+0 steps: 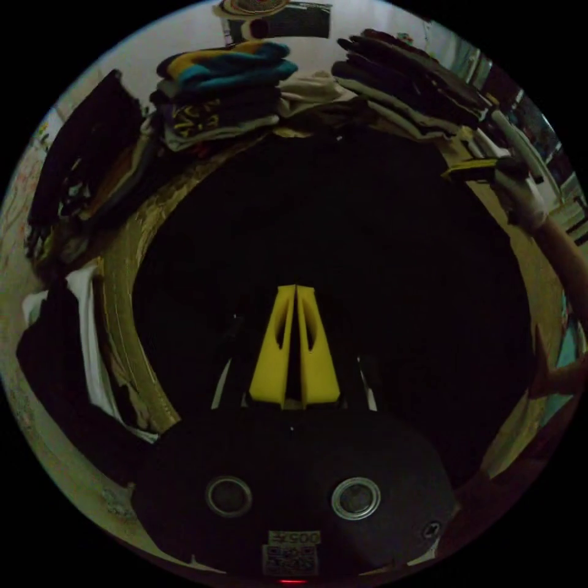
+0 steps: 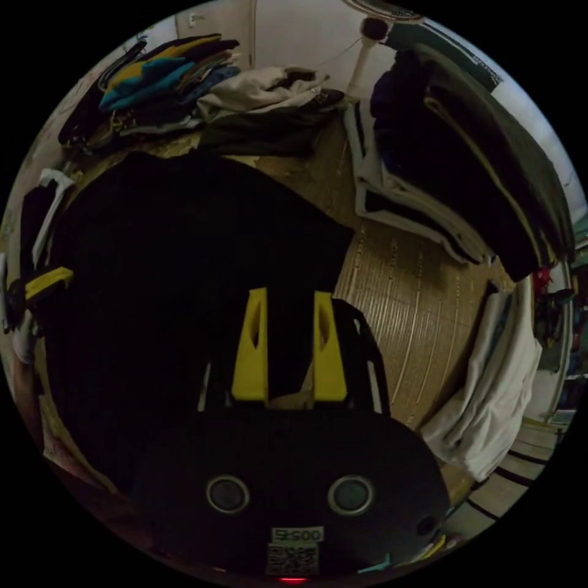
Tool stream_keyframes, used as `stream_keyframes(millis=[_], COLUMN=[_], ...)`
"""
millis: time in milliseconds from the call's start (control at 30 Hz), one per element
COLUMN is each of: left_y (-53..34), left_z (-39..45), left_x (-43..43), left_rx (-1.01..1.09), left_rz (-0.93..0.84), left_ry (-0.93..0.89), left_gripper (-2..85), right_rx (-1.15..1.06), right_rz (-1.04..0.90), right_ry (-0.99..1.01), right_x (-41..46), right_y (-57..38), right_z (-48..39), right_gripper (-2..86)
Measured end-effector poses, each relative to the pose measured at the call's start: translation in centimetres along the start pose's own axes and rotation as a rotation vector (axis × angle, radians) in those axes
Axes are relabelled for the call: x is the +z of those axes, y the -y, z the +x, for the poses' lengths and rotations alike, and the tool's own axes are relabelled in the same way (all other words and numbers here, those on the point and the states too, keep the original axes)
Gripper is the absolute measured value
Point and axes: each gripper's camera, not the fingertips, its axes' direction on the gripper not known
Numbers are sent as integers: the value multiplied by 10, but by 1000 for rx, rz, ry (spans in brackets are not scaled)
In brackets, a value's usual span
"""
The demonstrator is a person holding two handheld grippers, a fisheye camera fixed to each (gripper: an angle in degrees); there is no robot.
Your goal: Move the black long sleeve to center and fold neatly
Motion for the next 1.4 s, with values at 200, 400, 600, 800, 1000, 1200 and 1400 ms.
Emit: stream_keyframes(millis=[200,400,600,800,1000,1200,1400], left_y=[9,24,-8,-83,-118,-119,-200], left_z=[-6,-34,-50,-102,-123,-107,-157], left_x=[-24,-15,10,-43,-31,25,-47], left_rx=[45,3,19,-203,-120,14,-132], left_rz=[84,139,54,293,222,-11,226], left_ry=[4,13,77,-30,-75,63,13], left_gripper=[2,1,0,-3,-6,-6,-5], right_rx=[33,202,246,256,261,65,-4], right_rz=[82,96,10,56,175,-12,61], right_ry=[-27,73,85,95,194,137,168], right_x=[-13,-4,29,31,27,68,65], right_y=[-26,-55,-71,-96,-122,-127,-141], right_z=[2,20,-3,-30,-66,-159,-220], right_gripper=[-11,-11,-9,24,37,-6,-9])
